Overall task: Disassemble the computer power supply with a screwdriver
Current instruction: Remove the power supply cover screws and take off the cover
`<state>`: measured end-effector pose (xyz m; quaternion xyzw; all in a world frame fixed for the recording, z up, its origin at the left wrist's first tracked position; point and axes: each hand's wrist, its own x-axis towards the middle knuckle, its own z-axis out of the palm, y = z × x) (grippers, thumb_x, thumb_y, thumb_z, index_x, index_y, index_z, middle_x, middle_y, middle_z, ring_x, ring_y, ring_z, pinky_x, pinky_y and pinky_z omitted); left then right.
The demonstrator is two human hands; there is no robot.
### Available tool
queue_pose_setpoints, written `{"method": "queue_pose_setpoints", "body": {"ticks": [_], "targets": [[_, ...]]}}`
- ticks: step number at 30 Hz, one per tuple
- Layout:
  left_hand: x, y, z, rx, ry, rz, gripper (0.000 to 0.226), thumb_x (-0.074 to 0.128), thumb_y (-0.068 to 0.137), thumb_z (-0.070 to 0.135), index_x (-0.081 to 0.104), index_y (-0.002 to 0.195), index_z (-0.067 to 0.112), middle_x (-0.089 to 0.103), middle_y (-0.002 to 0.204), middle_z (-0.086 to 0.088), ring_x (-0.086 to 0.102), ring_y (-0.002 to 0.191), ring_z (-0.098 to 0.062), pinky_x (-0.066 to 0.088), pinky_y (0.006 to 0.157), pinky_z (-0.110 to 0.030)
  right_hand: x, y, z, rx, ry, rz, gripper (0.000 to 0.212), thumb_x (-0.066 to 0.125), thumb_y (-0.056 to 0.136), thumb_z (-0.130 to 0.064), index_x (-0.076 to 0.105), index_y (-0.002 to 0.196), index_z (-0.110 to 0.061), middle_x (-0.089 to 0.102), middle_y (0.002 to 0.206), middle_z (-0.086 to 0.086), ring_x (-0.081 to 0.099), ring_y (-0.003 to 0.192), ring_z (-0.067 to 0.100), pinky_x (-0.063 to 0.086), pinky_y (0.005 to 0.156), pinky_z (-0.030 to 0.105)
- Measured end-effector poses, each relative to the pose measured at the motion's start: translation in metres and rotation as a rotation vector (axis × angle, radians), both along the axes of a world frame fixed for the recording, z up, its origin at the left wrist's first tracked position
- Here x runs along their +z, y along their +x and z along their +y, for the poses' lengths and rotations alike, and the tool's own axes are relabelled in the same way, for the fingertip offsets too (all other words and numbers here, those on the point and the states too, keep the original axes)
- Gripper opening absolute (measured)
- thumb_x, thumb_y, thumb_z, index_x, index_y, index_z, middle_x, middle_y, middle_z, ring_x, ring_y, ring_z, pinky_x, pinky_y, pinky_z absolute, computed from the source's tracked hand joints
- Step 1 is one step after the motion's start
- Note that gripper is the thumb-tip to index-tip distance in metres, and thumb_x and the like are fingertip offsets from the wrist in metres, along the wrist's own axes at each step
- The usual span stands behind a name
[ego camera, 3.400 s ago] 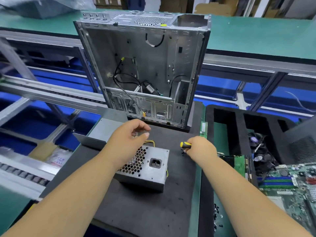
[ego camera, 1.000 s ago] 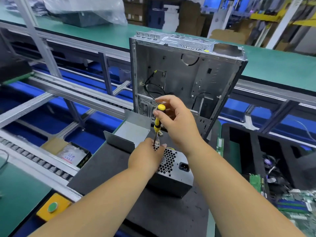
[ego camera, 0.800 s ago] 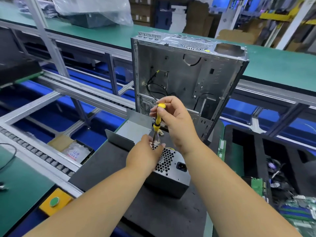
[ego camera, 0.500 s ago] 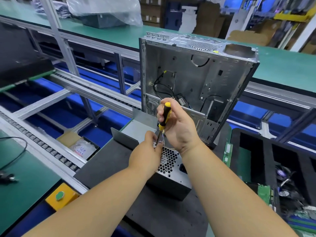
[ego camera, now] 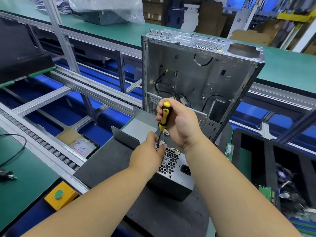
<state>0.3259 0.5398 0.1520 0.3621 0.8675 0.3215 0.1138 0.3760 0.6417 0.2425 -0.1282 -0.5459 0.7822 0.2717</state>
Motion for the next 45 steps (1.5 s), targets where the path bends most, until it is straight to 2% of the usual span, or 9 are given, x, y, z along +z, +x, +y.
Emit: {"method": "queue_pose_setpoints", "body": {"ticks": [4, 7, 11, 18, 22, 29, 32, 37, 45], "targets": [[0.000, -0.001, 0.001, 0.000, -0.011, -0.026, 0.026, 0.050, 0.097, 0.047, 0.036, 0.099, 0.026, 0.052, 0.067, 0.003, 0.052, 0.063, -0.022, 0.031, 0.051, -0.033, -0.003, -0.005, -0.005, -0.024, -0.022, 0.015, 0.041, 0.034, 0.105, -0.029, 0.061, 0.077, -0.013, 0.047, 0.062, 0.000, 0.039, 0.058, 0.012, 0.034, 0.058, 0.025], [0.000, -0.001, 0.002, 0.003, -0.016, -0.041, 0.025, 0.049, 0.097, 0.048, 0.035, 0.099, 0.026, 0.054, 0.070, 0.003, 0.055, 0.067, -0.026, 0.033, 0.053, -0.033, -0.004, -0.004, -0.005, -0.014, -0.016, 0.028, 0.033, 0.041, 0.100, -0.042, 0.053, 0.083, -0.017, 0.047, 0.062, -0.002, 0.038, 0.057, 0.013, 0.033, 0.058, 0.025], [-0.002, -0.002, 0.002, 0.011, -0.020, -0.029, 0.026, 0.049, 0.097, 0.048, 0.033, 0.097, 0.027, 0.049, 0.068, 0.005, 0.052, 0.066, -0.025, 0.031, 0.052, -0.033, -0.004, -0.002, -0.005, -0.024, 0.062, -0.018, 0.020, 0.051, 0.094, -0.034, 0.046, 0.081, -0.020, 0.055, 0.073, -0.002, 0.046, 0.063, 0.015, 0.035, 0.063, 0.028], [-0.004, -0.002, 0.003, 0.022, -0.027, -0.001, 0.028, 0.049, 0.097, 0.049, 0.032, 0.097, 0.027, 0.047, 0.068, 0.008, 0.051, 0.065, -0.025, 0.031, 0.053, -0.033, 0.003, -0.003, -0.008, -0.109, 0.065, -0.125, 0.024, 0.052, 0.102, -0.029, 0.063, 0.085, -0.016, 0.063, 0.077, -0.002, 0.060, 0.068, 0.015, 0.049, 0.070, 0.027], [-0.003, -0.002, 0.004, 0.022, -0.040, -0.009, 0.027, 0.049, 0.097, 0.047, 0.032, 0.097, 0.027, 0.048, 0.068, 0.007, 0.052, 0.067, -0.026, 0.029, 0.052, -0.033, 0.000, -0.007, -0.014, -0.087, 0.070, -0.090, 0.033, 0.047, 0.100, -0.035, 0.068, 0.079, -0.020, 0.063, 0.075, -0.002, 0.056, 0.069, 0.015, 0.043, 0.074, 0.030], [-0.003, -0.002, 0.003, 0.009, -0.017, -0.006, 0.025, 0.050, 0.096, 0.046, 0.034, 0.099, 0.027, 0.046, 0.066, 0.010, 0.048, 0.064, -0.023, 0.023, 0.047, -0.030, -0.003, -0.012, -0.013, -0.054, -0.018, 0.026, 0.054, 0.033, 0.108, -0.035, 0.067, 0.070, -0.016, 0.044, 0.057, -0.002, 0.037, 0.053, 0.011, 0.033, 0.054, 0.023], [-0.003, -0.003, 0.002, 0.006, -0.018, -0.004, 0.025, 0.051, 0.095, 0.045, 0.033, 0.099, 0.027, 0.045, 0.066, 0.010, 0.047, 0.063, -0.021, 0.022, 0.047, -0.030, -0.005, -0.014, -0.015, -0.053, -0.006, 0.061, 0.052, 0.032, 0.107, -0.037, 0.064, 0.075, -0.012, 0.039, 0.053, -0.001, 0.032, 0.050, 0.012, 0.029, 0.052, 0.023], [-0.003, -0.004, 0.002, -0.009, -0.018, 0.000, 0.027, 0.049, 0.096, 0.046, 0.030, 0.097, 0.027, 0.044, 0.066, 0.009, 0.046, 0.064, -0.024, 0.022, 0.047, -0.030, -0.007, -0.008, -0.016, -0.077, 0.061, 0.027, 0.018, 0.049, 0.095, -0.032, 0.047, 0.084, -0.019, 0.053, 0.068, 0.000, 0.041, 0.059, 0.014, 0.033, 0.058, 0.026], [-0.004, -0.003, 0.005, 0.004, -0.033, 0.009, 0.029, 0.050, 0.096, 0.049, 0.032, 0.098, 0.026, 0.045, 0.065, 0.010, 0.049, 0.065, -0.025, 0.024, 0.048, -0.031, -0.002, 0.000, -0.011, -0.201, 0.072, -0.090, 0.022, 0.056, 0.098, -0.029, 0.063, 0.078, -0.022, 0.068, 0.079, -0.004, 0.063, 0.072, 0.016, 0.047, 0.067, 0.025]]}}
